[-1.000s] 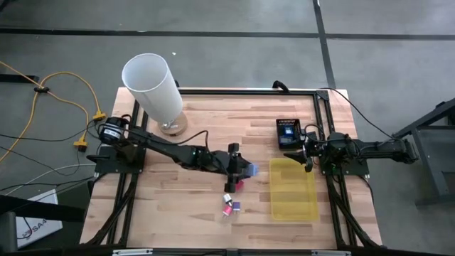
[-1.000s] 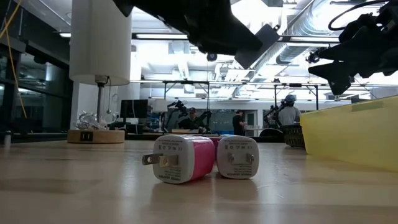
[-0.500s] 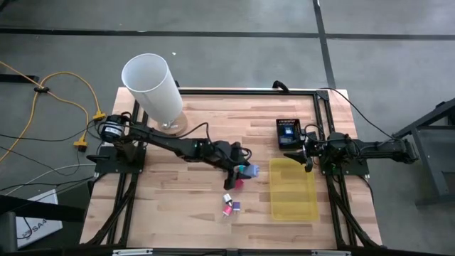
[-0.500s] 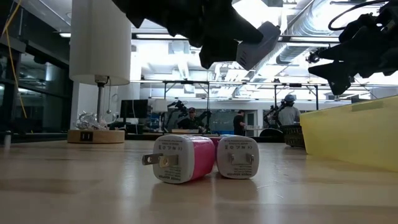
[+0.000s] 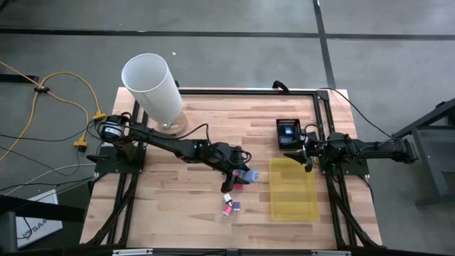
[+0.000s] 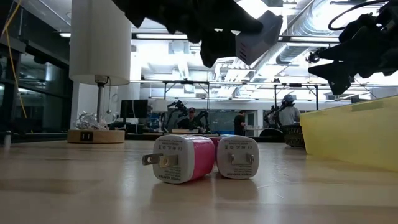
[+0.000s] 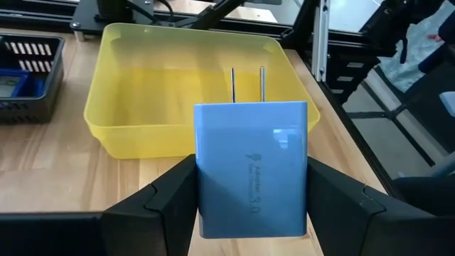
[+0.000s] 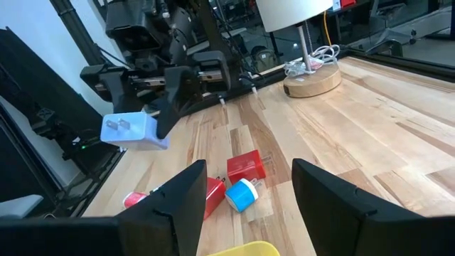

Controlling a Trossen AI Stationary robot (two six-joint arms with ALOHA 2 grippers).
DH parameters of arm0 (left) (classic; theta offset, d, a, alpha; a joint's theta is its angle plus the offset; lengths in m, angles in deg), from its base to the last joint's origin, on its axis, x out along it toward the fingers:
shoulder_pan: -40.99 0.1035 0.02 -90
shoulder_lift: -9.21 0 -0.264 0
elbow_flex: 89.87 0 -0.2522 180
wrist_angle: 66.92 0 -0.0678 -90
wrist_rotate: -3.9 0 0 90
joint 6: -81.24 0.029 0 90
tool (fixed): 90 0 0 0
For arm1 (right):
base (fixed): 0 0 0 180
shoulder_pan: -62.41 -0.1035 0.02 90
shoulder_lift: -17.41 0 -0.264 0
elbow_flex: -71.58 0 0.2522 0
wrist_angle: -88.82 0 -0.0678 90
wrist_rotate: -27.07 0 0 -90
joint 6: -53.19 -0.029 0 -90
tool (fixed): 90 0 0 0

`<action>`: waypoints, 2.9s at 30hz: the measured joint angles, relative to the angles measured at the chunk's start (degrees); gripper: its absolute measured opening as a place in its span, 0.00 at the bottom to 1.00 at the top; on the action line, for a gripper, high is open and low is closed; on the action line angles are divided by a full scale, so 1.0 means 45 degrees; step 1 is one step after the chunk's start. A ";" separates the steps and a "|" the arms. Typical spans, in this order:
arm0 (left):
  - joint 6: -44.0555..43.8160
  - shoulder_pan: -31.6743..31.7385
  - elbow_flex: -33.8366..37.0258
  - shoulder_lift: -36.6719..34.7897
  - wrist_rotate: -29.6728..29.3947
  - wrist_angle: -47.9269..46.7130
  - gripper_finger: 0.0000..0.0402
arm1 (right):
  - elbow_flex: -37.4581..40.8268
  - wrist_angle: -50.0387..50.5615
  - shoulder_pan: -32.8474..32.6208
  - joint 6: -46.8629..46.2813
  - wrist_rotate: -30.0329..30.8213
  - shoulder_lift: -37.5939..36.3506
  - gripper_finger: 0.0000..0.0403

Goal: Pick & Place Office items
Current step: Put the blue charger adapter into the yellow bin

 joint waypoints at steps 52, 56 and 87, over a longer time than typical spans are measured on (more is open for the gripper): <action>0.0722 0.0005 -0.0010 -0.0010 -0.2191 0.1899 0.52 | 0.0000 -0.4450 -0.0602 0.0003 -0.1978 0.0476 0.48; 0.0694 0.0005 -0.0010 -0.0010 -0.2191 0.1899 0.52 | -0.0093 -0.5067 -0.0698 0.0013 -0.1681 0.1150 0.48; 0.0605 0.0005 -0.0010 -0.0010 -0.2166 0.1477 0.52 | -0.7002 -0.5144 -0.0991 0.2556 -0.4522 0.9976 0.48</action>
